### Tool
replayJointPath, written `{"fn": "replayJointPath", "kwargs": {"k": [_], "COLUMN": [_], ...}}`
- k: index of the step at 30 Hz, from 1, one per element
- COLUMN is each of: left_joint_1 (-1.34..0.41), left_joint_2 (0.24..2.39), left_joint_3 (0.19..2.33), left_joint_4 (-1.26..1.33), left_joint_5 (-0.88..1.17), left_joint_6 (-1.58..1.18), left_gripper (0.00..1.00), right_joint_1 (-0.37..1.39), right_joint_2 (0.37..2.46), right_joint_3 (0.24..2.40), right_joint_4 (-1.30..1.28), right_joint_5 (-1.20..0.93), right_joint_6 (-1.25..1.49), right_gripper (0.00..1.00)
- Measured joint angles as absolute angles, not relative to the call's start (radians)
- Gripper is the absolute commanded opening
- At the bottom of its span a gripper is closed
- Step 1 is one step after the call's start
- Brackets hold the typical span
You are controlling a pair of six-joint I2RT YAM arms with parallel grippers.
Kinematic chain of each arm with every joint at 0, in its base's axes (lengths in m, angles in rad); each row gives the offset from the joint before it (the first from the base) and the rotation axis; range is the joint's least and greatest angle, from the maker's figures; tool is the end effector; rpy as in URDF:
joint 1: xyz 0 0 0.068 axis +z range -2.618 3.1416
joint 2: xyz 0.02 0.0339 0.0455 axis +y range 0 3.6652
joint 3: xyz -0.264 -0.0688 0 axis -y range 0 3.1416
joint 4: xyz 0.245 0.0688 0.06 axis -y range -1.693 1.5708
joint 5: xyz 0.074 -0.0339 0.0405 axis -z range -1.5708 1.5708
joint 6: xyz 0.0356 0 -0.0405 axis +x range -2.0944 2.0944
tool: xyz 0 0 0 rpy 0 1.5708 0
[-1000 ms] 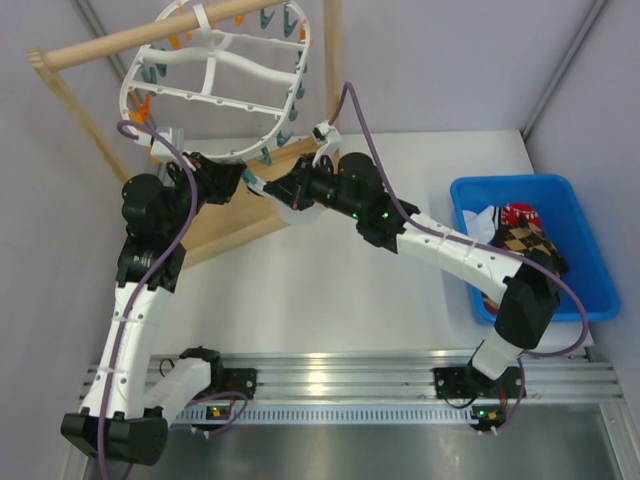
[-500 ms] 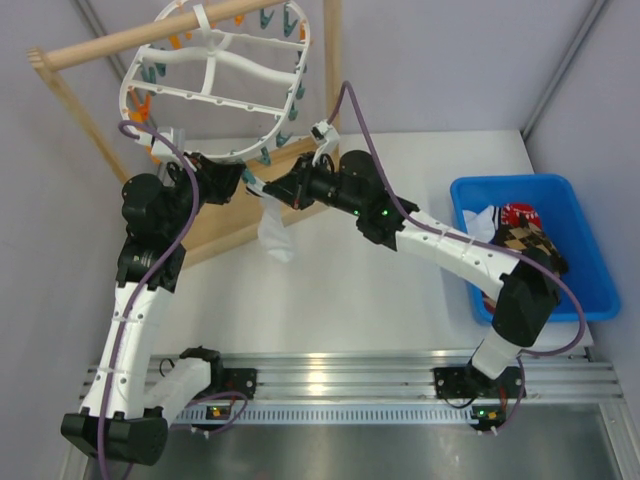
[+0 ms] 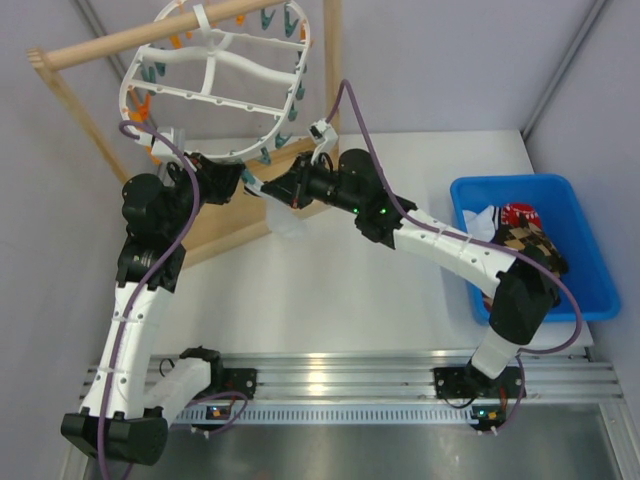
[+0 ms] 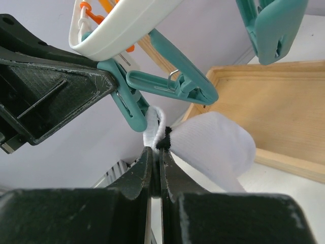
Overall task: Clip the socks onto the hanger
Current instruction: Clamp the sock onto the hanger.
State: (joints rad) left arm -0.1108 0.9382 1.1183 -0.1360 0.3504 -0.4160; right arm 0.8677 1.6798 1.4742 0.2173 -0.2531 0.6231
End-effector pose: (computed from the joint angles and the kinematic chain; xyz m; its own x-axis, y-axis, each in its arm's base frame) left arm 0.1989 -0.0344 0.4341 -0.1396 -0.3664 -0.9199 0.4245 0.8172 -0.3899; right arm 0.2578 0.3180 0.3859 -0.5193 0.2611 -0.8137 -0.7356 0.3480 0.5811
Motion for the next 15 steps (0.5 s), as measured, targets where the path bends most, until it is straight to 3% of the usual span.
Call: {"fn": "replayJointPath", "kwargs": {"k": [15], "left_joint_1": [-0.111], "left_joint_2": [0.939], "left_joint_3": [1.118], "left_joint_4": [-0.145], "left_joint_5": [0.329], "left_joint_6": [-0.39], "left_gripper": [0.0], "right_joint_1": [0.873], "right_joint_2": [1.694], "right_joint_3": [1.548], "right_joint_4": [0.179], "right_joint_5": [-0.245], "right_joint_6": [0.614], "right_gripper": [0.0]}}
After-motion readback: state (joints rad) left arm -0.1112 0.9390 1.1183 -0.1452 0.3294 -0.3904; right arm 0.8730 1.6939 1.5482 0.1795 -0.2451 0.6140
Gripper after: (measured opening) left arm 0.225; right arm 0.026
